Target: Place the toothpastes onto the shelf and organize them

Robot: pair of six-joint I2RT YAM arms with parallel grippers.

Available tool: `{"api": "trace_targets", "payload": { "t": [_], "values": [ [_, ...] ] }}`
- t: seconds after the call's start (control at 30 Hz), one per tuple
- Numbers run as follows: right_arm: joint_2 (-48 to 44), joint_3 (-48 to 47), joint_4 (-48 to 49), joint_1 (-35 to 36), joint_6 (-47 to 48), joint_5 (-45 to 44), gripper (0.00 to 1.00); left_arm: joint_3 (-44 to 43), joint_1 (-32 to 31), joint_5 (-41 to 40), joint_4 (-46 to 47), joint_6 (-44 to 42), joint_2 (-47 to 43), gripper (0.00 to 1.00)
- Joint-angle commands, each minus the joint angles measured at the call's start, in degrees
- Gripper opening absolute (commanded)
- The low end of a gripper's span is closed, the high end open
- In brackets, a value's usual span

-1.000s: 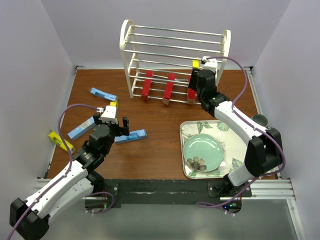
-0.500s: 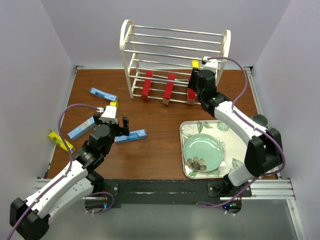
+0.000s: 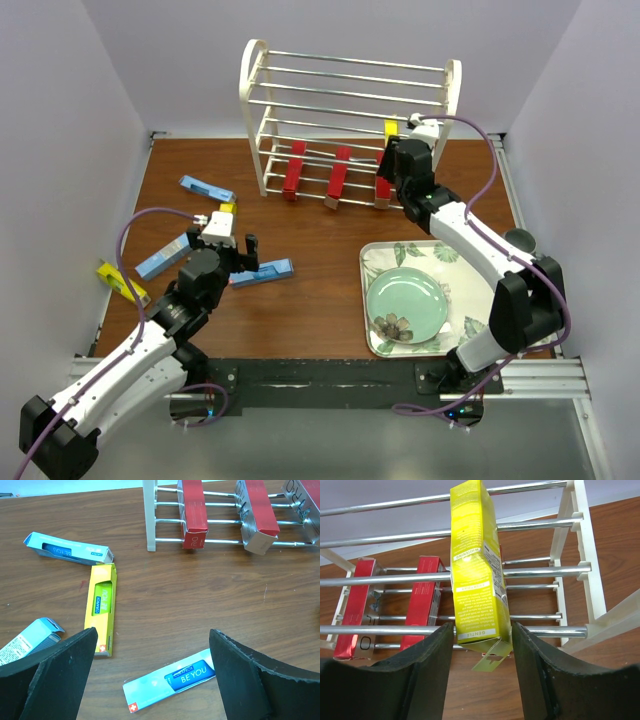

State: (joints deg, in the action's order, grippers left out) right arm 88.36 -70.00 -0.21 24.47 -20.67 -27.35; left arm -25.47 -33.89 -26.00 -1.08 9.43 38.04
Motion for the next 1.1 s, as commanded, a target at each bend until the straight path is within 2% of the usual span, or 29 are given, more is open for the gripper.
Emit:
{"api": "trace_targets", "payload": {
  "t": [0.0, 0.03, 0.23, 0.67, 0.77, 1.0, 1.07],
  "values": [
    [-2.14, -0.84, 0.38, -0.47, -1.92, -1.73, 0.51, -0.10, -0.39, -0.54, 1.70, 0.68, -0.25, 0.99],
    [-2.22, -0.67, 0.38, -0.47, -2.44, -1.91, 0.47, -0.01, -0.39, -0.54, 1.70, 0.68, -0.25, 0.99],
    [-2.14, -1.02, 0.47, -0.56, -3.85, -2.35, 0.39, -0.10, -0.39, -0.54, 1.52, 0.76, -0.25, 0.99],
    [-0.47, -3.21, 0.38, -0.47, -6.58, -3.41, 0.38, -0.19, -0.39, -0.90, 1.52, 0.76, -0.16, 0.99],
    [-0.29, -3.48, 0.38, -0.47, -6.49, -3.50, 0.41, -0.19, -0.39, -0.98, 1.43, 0.85, -0.07, 0.99],
    [-0.99, -2.87, -1.38, -0.47, -5.53, -2.09, 0.57, -0.28, -0.39, -0.72, 1.61, 0.94, 0.37, 0.99],
    [-1.43, -2.69, -1.46, -0.47, -5.35, -1.48, 0.58, -0.28, -0.48, -0.63, 1.52, 0.94, 0.45, 0.99]
  ]
}}
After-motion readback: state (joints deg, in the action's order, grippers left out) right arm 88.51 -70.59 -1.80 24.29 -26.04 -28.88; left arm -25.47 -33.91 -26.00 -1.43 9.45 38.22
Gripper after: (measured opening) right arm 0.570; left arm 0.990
